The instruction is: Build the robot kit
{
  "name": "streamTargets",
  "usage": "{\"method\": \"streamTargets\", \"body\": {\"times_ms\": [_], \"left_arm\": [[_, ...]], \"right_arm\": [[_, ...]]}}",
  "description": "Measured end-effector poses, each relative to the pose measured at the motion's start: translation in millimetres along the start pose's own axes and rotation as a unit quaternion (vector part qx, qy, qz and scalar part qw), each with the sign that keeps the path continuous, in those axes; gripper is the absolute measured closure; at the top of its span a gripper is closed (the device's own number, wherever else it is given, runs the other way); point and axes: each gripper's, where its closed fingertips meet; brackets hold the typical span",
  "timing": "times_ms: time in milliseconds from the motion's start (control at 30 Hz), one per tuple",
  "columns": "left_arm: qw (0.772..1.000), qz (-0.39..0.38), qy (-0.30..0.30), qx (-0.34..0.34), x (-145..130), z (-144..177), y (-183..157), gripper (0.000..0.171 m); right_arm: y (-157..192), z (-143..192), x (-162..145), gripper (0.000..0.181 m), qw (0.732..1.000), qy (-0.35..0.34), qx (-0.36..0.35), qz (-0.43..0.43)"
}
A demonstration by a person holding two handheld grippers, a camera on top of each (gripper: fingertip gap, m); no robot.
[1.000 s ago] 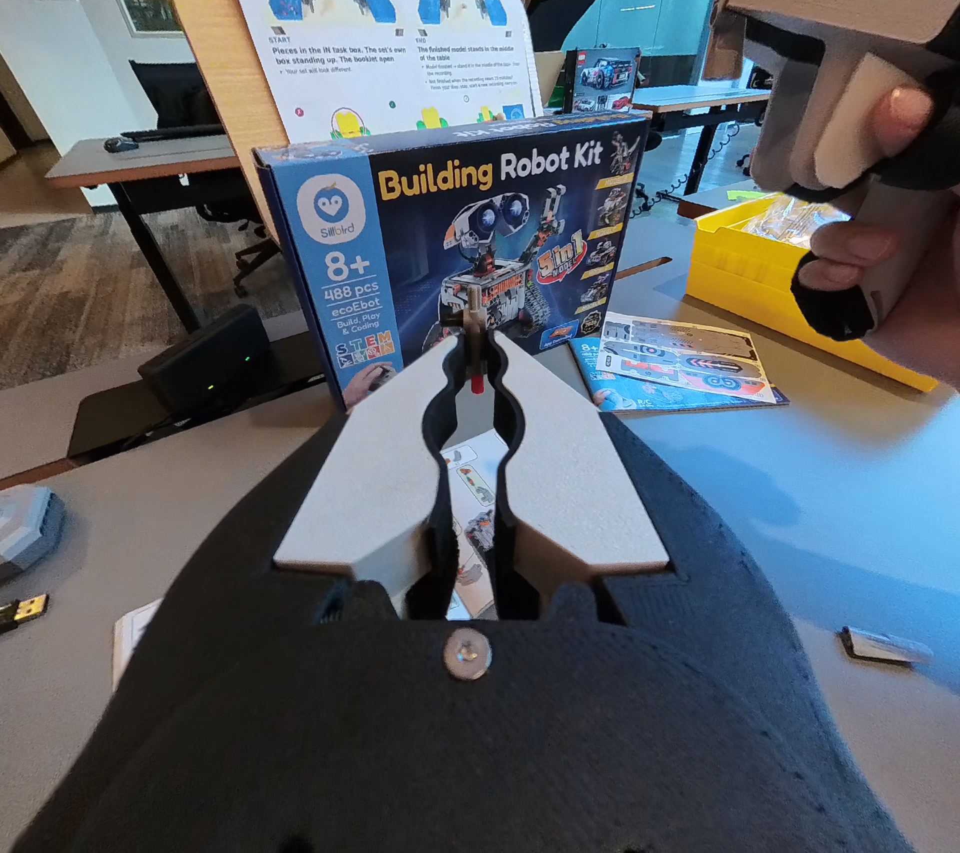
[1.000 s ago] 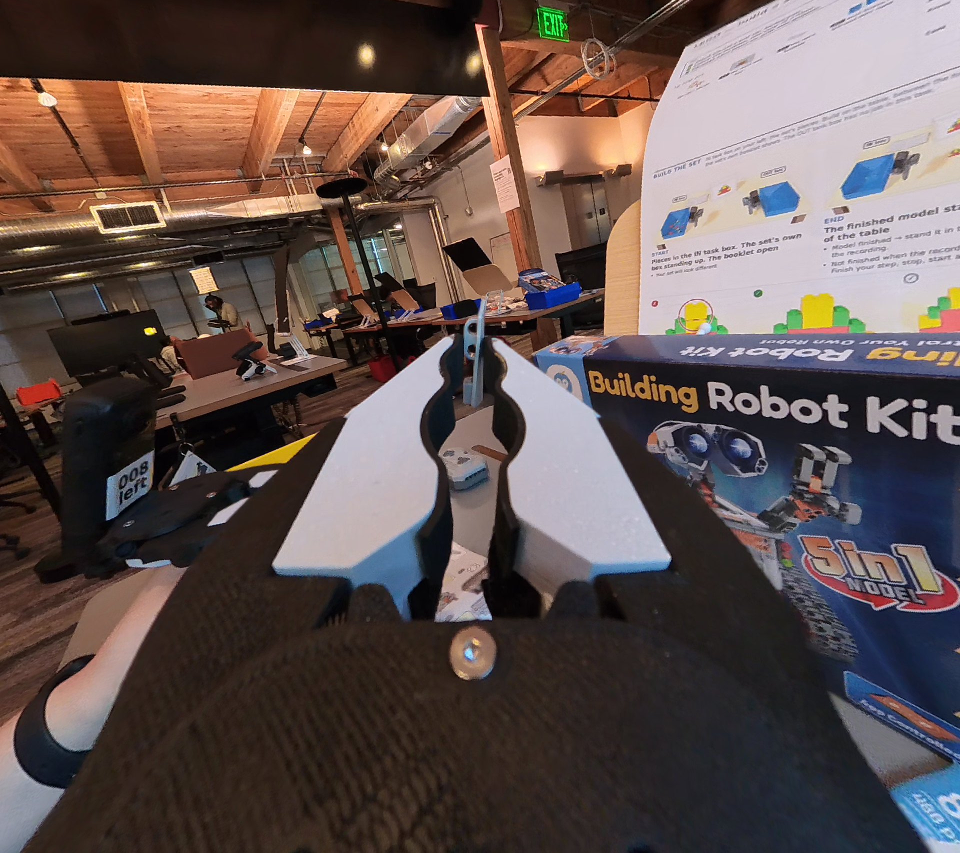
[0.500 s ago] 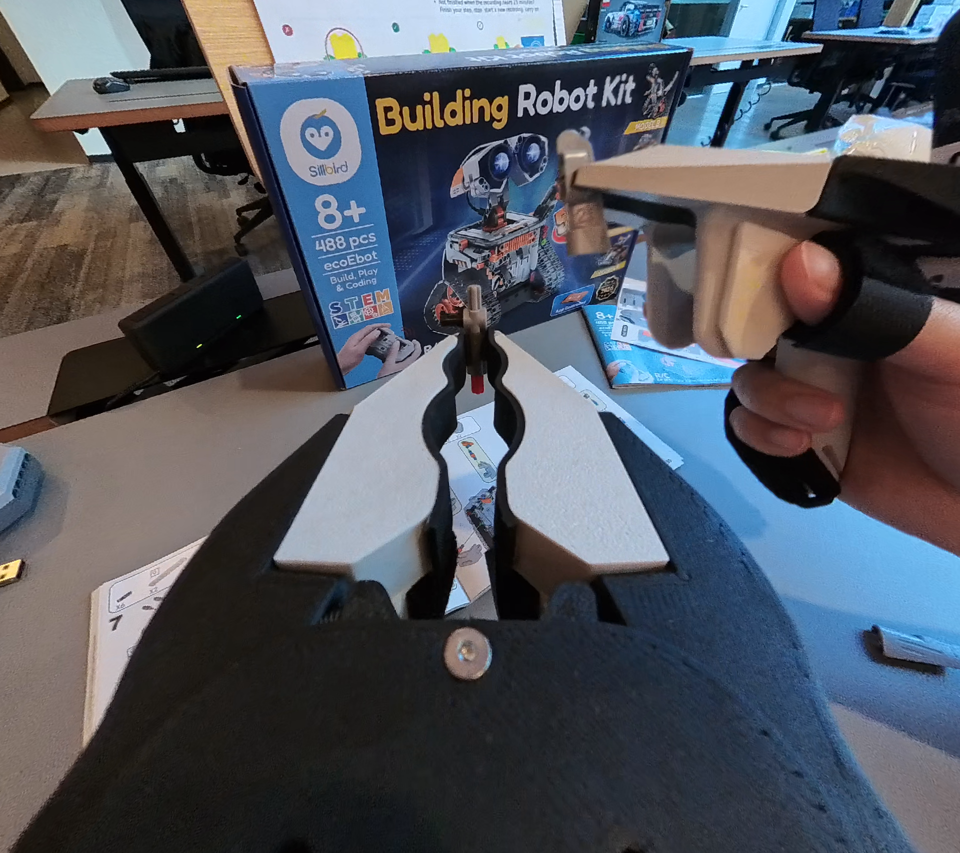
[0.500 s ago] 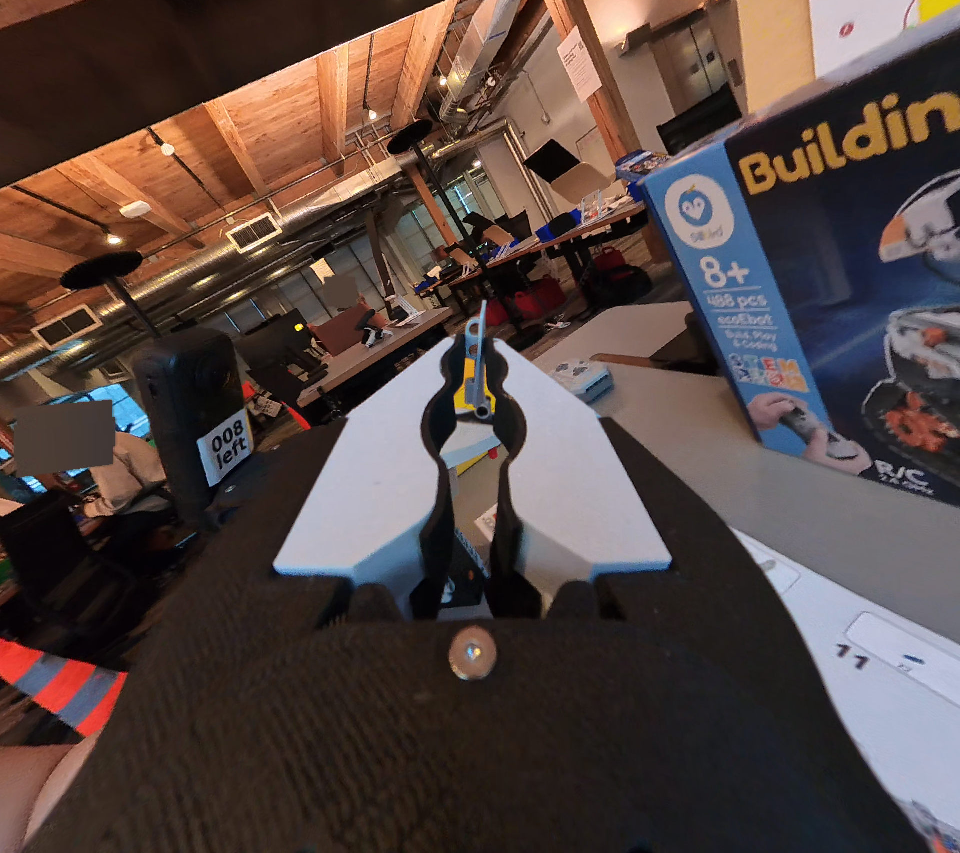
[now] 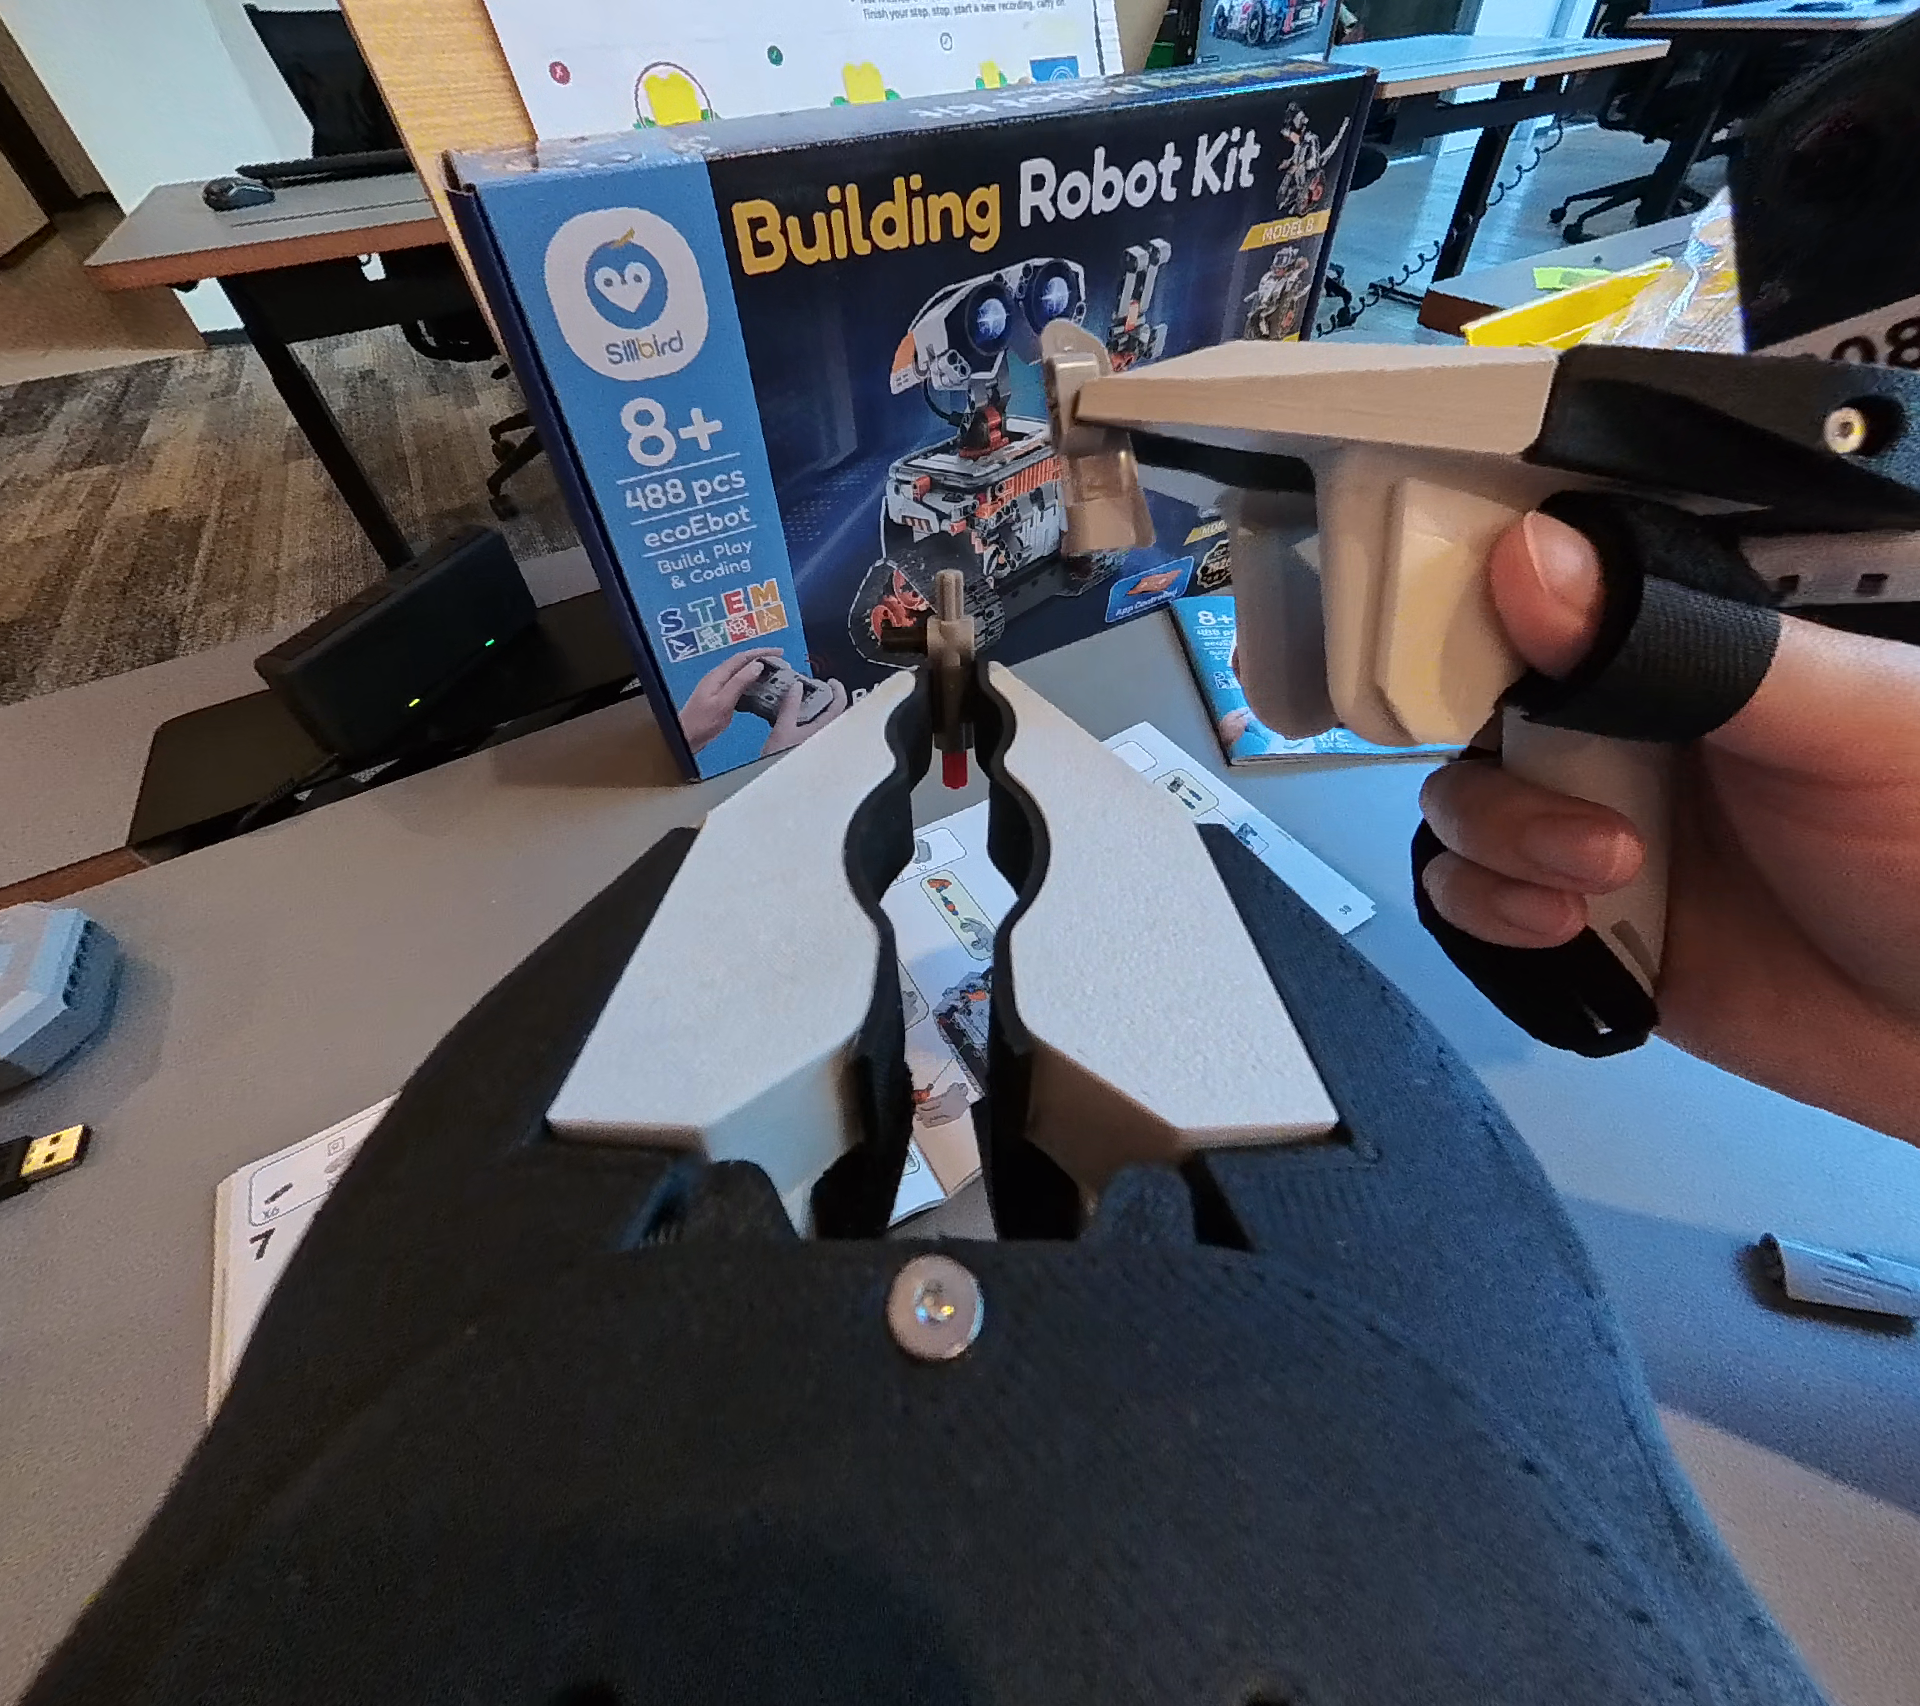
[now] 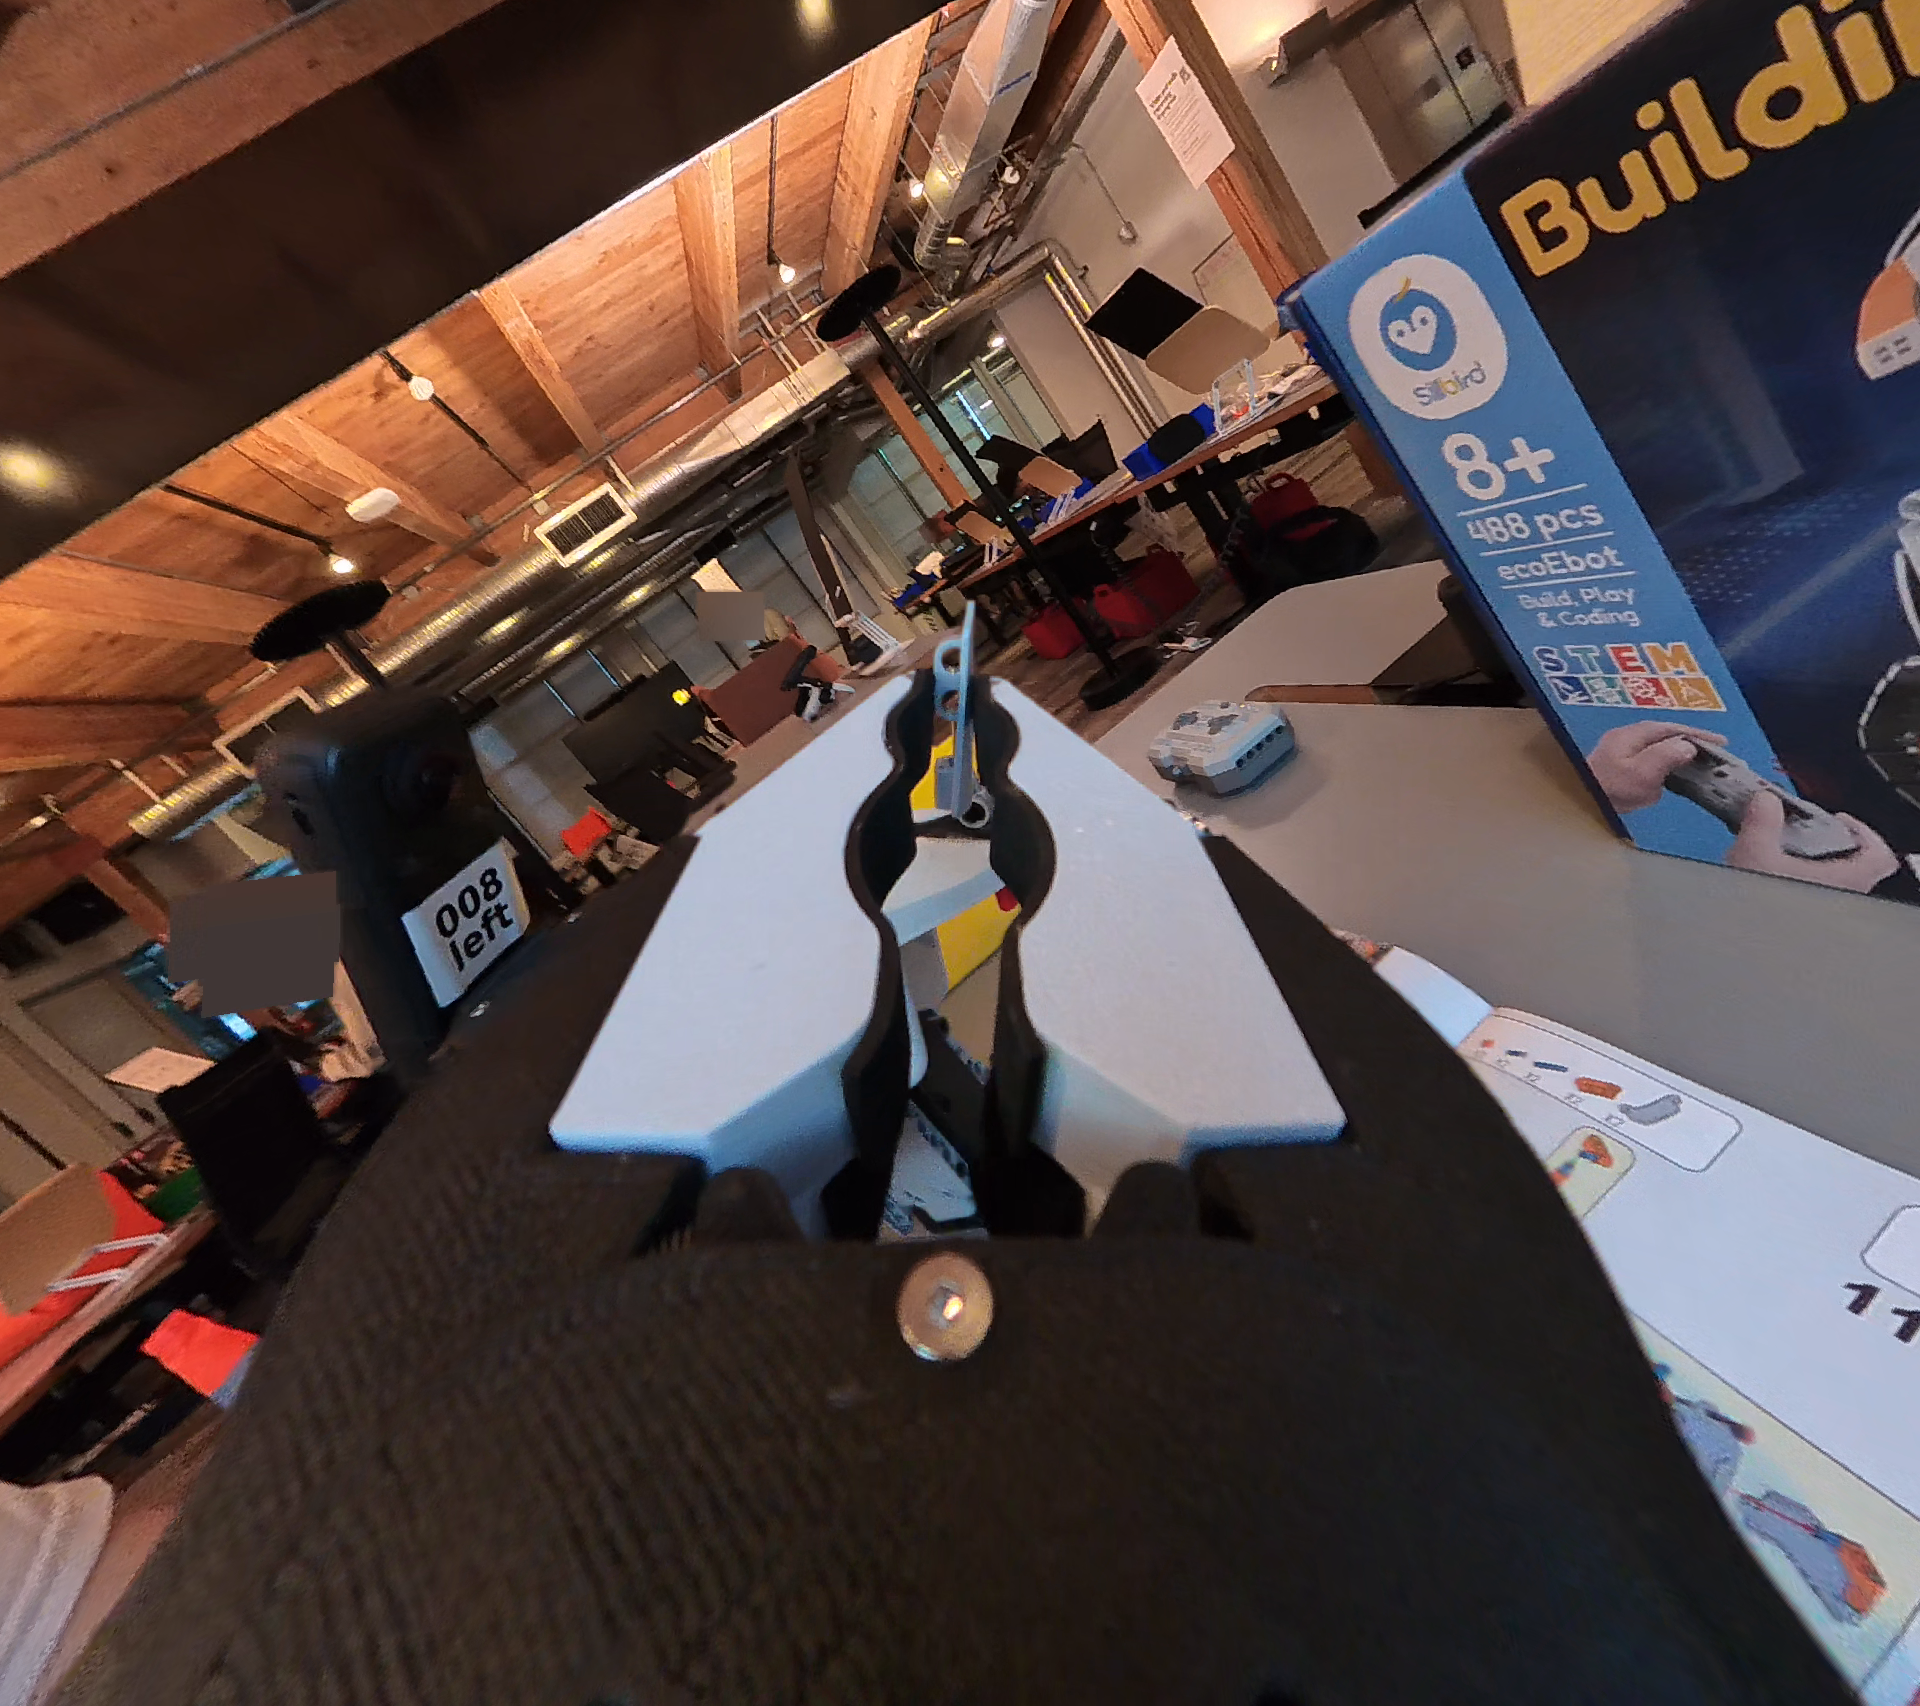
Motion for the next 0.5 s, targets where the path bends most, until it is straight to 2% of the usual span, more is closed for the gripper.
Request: {"method": "streamTargets", "body": {"times_ms": [200,500], "left_arm": [[1.000,0.001,0.003,-0.001,-1.2,-0.3,0.6,0.167],[1.000,-0.004,0.005,-0.005,-1.4,0.4,-4.0,0.167]], "right_arm": [[-5.2,3.0,1.3,0.177,0.999,-0.018,0.010,-0.045],[-5.1,3.2,1.5,0.177,0.999,-0.018,0.013,-0.049]]}}
Point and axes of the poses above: each gripper's, where its closed fingertips meet, z back along the fingers, x out of its top, y = z × x across the jaws, and after that the axes turned 13 degrees about x, right-handed
